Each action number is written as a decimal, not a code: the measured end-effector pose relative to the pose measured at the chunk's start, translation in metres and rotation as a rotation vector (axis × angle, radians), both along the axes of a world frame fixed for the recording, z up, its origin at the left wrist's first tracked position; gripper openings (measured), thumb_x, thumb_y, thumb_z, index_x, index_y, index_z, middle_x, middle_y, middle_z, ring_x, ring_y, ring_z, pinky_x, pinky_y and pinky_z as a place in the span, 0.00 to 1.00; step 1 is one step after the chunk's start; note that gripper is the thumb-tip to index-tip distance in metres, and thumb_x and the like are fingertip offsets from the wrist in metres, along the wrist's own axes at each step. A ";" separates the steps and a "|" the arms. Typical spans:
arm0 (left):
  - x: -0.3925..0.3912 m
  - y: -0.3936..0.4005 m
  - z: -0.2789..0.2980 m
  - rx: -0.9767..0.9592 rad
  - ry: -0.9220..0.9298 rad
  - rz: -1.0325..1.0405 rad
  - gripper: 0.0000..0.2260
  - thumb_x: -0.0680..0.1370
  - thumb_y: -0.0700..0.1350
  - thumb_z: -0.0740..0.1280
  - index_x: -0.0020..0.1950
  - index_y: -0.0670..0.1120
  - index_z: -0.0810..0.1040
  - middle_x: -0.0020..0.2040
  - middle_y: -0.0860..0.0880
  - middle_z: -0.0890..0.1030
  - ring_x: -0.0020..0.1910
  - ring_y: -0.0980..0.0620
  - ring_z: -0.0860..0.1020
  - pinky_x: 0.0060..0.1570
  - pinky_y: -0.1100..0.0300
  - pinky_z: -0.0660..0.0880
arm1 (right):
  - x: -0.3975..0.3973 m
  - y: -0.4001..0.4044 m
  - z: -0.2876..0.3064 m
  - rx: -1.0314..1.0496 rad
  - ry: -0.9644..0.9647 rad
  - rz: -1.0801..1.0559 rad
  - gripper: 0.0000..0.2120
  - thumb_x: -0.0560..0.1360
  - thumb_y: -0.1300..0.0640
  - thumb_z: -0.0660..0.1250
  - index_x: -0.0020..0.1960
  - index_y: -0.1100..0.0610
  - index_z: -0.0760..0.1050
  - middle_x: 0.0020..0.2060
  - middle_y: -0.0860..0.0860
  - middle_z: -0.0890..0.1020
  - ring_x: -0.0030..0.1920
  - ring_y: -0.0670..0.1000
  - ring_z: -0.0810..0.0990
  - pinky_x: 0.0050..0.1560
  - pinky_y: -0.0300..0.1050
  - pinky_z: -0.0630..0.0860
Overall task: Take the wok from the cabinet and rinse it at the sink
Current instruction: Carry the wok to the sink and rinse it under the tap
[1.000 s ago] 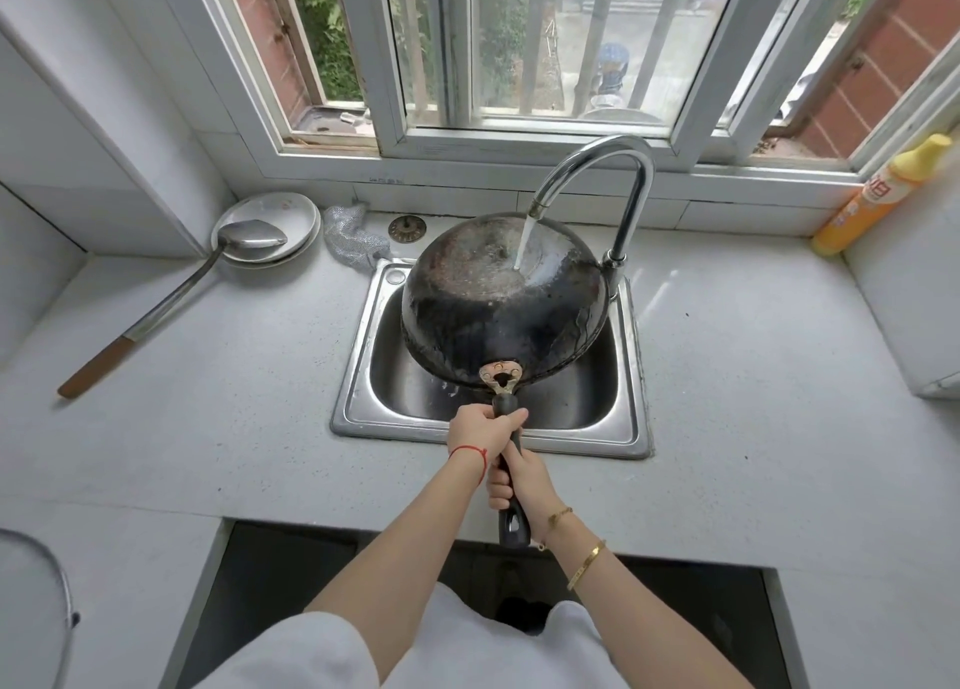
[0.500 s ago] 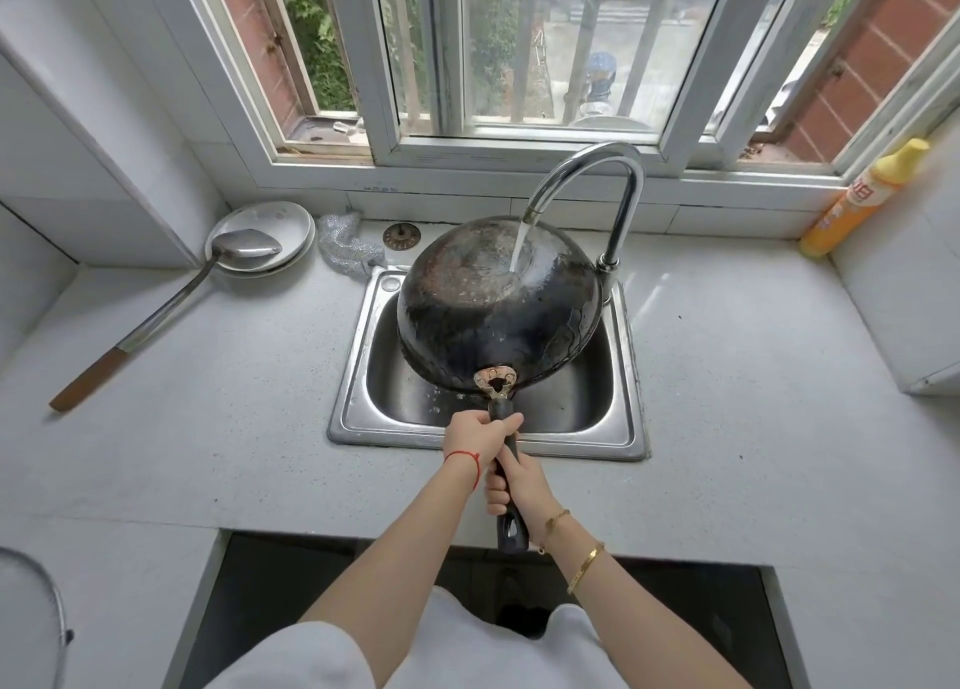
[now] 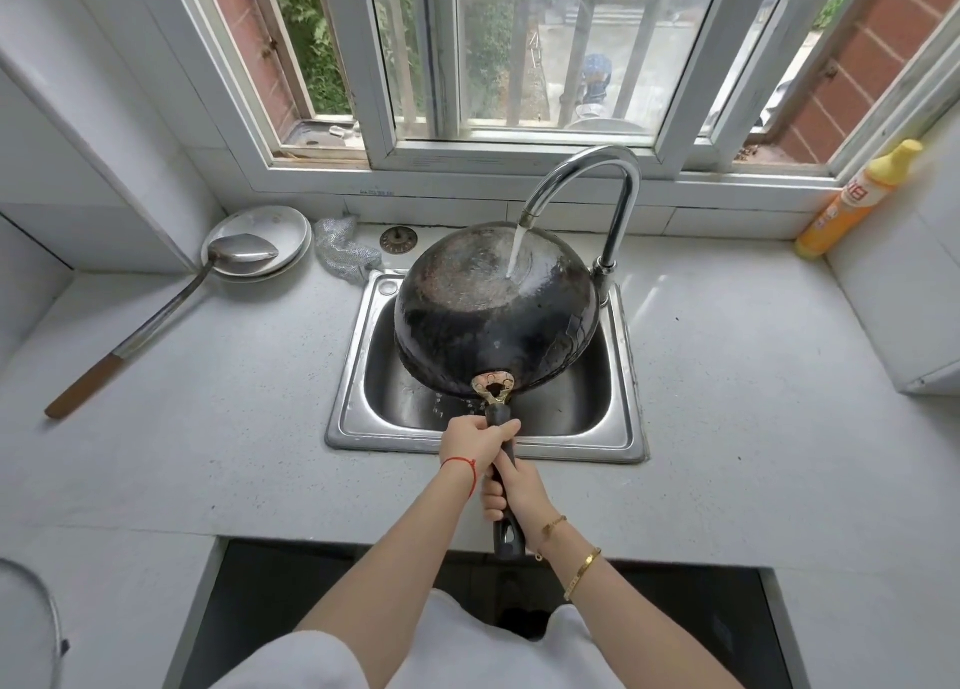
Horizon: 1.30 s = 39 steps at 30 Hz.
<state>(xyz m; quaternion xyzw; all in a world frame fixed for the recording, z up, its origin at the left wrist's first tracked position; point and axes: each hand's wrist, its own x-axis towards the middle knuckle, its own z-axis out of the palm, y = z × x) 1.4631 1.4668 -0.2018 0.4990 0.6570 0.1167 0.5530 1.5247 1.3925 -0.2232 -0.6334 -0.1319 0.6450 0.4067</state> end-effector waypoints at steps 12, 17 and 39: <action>-0.009 -0.008 0.004 0.047 -0.051 -0.039 0.12 0.73 0.54 0.73 0.38 0.46 0.83 0.35 0.49 0.84 0.40 0.49 0.80 0.44 0.55 0.77 | -0.001 -0.010 -0.002 0.075 0.014 0.010 0.20 0.82 0.44 0.57 0.39 0.58 0.69 0.24 0.51 0.69 0.22 0.49 0.67 0.22 0.39 0.69; -0.013 -0.014 0.005 0.071 -0.037 -0.055 0.15 0.73 0.55 0.72 0.39 0.44 0.83 0.36 0.48 0.84 0.39 0.50 0.80 0.46 0.53 0.79 | -0.004 -0.018 0.006 0.093 0.044 0.004 0.21 0.82 0.44 0.57 0.38 0.58 0.68 0.24 0.51 0.68 0.21 0.48 0.66 0.21 0.39 0.68; -0.020 -0.031 0.024 0.109 -0.101 -0.026 0.17 0.72 0.56 0.72 0.45 0.42 0.85 0.43 0.43 0.86 0.49 0.42 0.83 0.53 0.43 0.79 | -0.009 -0.028 0.027 0.114 0.073 0.009 0.20 0.82 0.45 0.57 0.37 0.57 0.68 0.24 0.51 0.68 0.22 0.48 0.66 0.22 0.39 0.68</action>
